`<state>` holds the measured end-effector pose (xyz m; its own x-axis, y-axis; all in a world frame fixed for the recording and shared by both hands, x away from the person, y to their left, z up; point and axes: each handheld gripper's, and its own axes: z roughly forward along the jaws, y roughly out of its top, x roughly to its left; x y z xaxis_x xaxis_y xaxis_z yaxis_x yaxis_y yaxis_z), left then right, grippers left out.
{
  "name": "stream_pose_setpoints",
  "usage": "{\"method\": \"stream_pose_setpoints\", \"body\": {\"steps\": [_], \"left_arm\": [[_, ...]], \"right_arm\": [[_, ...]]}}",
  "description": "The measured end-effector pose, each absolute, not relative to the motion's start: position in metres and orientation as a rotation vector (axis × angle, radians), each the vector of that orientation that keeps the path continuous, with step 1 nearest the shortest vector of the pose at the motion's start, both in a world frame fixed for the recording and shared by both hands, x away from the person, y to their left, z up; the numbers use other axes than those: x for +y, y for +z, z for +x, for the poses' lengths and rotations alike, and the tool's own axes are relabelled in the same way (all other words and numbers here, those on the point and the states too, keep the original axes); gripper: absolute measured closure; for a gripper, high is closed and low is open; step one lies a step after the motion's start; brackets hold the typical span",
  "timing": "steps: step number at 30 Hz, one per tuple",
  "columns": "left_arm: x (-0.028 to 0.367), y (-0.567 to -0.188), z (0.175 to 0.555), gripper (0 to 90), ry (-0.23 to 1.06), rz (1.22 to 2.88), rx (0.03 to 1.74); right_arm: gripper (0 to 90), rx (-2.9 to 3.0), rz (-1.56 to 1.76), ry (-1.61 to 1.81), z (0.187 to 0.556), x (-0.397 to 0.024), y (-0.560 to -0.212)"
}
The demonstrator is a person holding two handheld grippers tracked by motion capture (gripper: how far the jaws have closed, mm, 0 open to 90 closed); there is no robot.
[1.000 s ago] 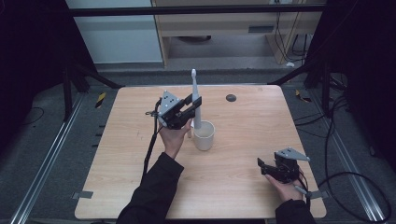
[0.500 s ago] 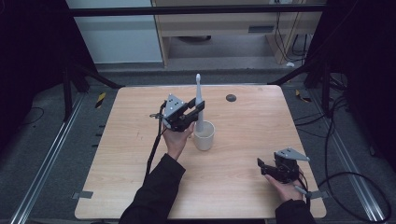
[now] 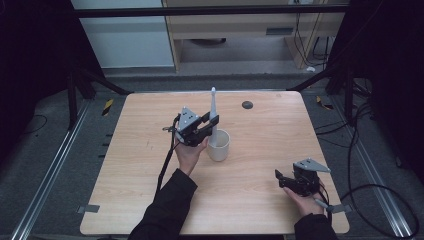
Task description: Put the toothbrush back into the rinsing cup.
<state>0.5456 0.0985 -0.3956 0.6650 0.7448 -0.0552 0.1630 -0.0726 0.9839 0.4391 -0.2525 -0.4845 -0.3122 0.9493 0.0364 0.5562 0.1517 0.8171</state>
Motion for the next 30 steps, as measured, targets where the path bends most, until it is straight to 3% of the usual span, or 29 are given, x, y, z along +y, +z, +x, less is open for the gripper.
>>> {"method": "stream_pose_setpoints", "body": {"steps": [30], "left_arm": [[0.101,-0.437,0.537,66.9,0.52,1.67,0.79]], "right_arm": [[27.1,1.942,1.43,1.04,0.439,-0.25,-0.485]]}}
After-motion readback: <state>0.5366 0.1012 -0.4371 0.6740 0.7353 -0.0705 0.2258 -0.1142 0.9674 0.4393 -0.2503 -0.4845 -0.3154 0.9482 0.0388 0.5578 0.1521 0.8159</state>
